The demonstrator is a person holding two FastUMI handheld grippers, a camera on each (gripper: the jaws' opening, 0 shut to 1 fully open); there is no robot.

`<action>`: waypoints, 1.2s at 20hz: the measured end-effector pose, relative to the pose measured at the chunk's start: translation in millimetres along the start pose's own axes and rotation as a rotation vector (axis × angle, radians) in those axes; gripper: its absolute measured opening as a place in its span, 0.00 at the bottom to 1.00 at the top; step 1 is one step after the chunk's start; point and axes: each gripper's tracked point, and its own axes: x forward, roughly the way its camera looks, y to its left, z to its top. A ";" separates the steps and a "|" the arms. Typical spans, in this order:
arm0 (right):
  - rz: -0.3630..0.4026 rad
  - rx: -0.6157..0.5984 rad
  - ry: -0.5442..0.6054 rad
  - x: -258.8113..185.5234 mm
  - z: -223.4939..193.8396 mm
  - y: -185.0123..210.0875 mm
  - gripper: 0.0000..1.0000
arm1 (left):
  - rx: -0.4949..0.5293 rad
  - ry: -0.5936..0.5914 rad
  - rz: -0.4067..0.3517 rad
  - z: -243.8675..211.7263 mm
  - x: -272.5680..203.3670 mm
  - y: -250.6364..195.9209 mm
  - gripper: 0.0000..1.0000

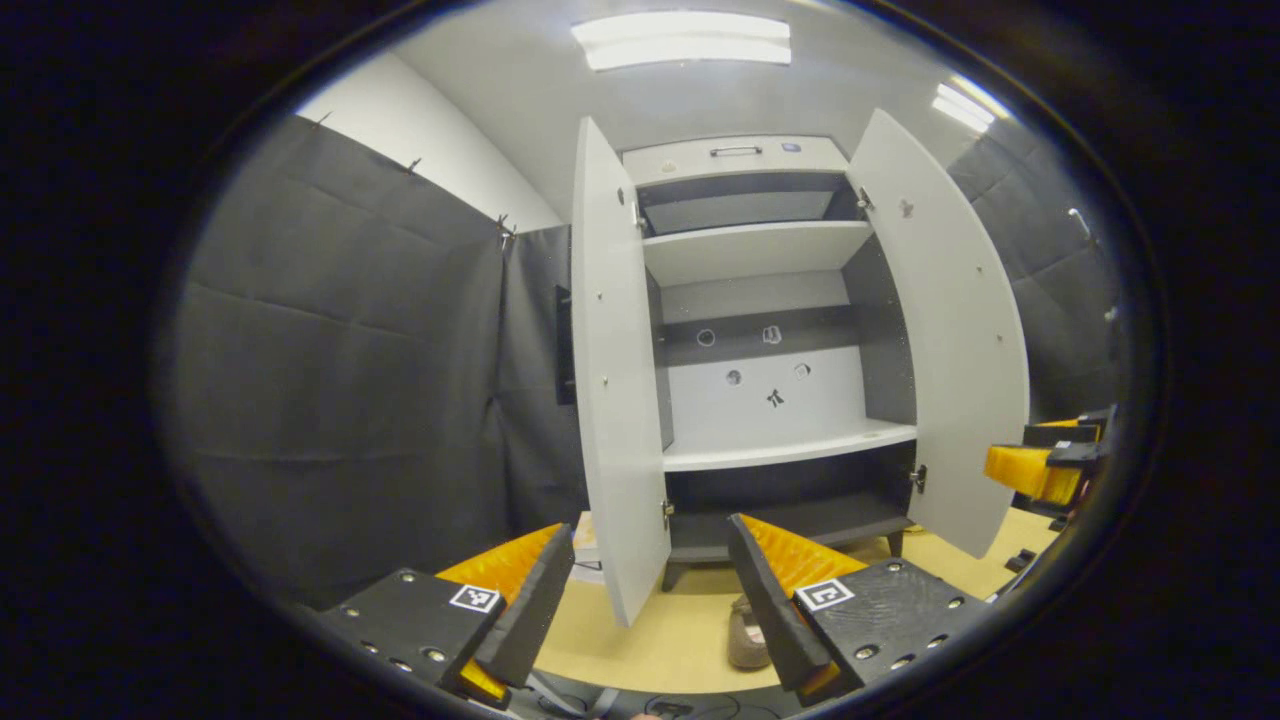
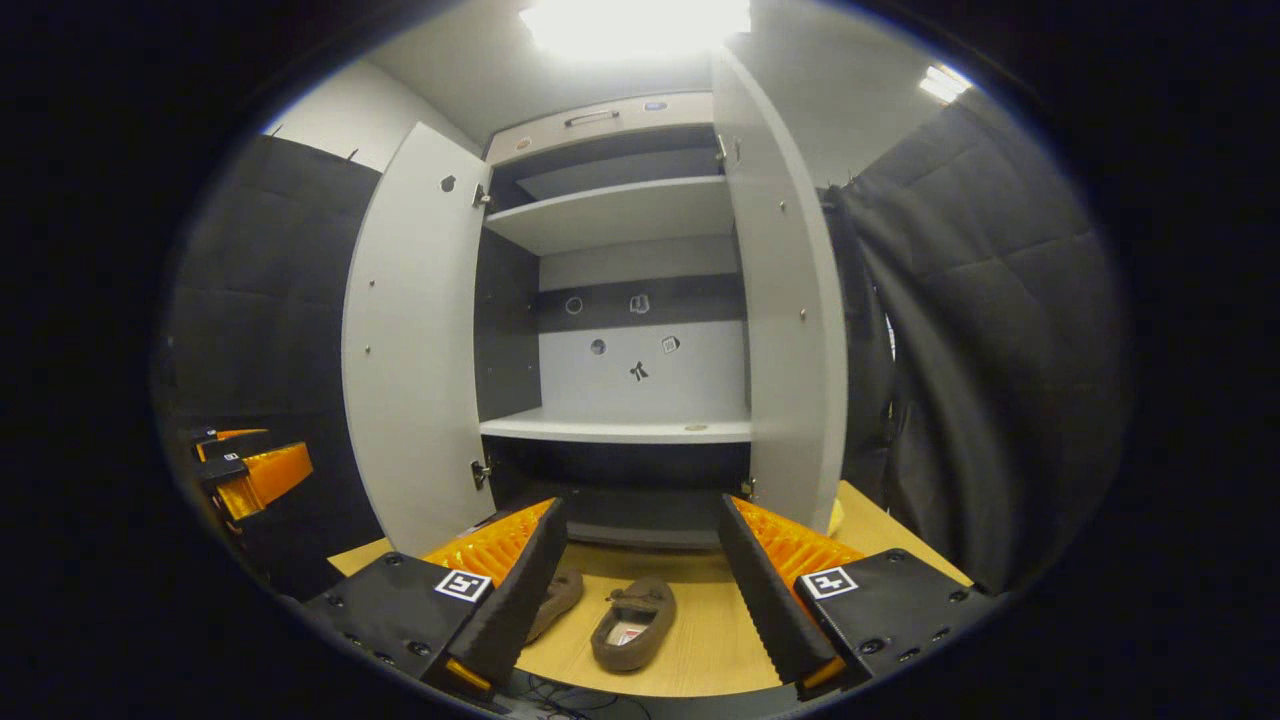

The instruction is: Grab one shoe with the right hand and put it into the shoe cabinet, grab the other shoe with the left hand and put it into the shoe cabinet; then close the right door with the right hand and the left door with the left hand.

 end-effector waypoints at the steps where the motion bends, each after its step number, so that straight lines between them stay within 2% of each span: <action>1: 0.015 -0.001 0.025 10.6 -9.2 6.6 0.96 | -0.005 -0.011 0.008 1.7 5.4 3.3 0.90; 4: 0.039 -0.015 0.132 42.9 -43.4 20.4 0.96 | -0.016 -0.016 0.022 -1.4 19.6 10.6 0.90; 12: 0.084 -0.035 0.347 95.7 -120.3 37.3 0.97 | -0.023 0.031 0.057 -26.1 43.9 29.5 0.90; 15: 0.089 -0.024 0.453 110.0 -153.9 39.2 0.97 | -0.019 0.049 0.061 -34.4 53.2 32.5 0.90; 16: 0.091 -0.016 0.487 113.2 -163.2 39.3 0.93 | -0.018 0.054 0.062 -38.0 55.3 33.5 0.90; 17: 0.094 -0.009 0.520 116.9 -173.5 40.3 0.97 | -0.018 0.057 0.064 -39.7 57.9 34.8 0.90; 18: 0.099 -0.005 0.554 120.3 -182.8 41.2 0.93 | -0.020 0.062 0.068 -41.8 59.9 35.6 0.90; 19: 0.108 -0.003 0.585 122.0 -192.7 42.7 0.97 | -0.023 0.067 0.072 -44.6 62.4 37.1 0.90; 24: 0.137 -0.005 0.724 131.0 -235.6 48.9 0.97 | -0.018 0.104 0.097 -59.3 69.1 46.1 0.90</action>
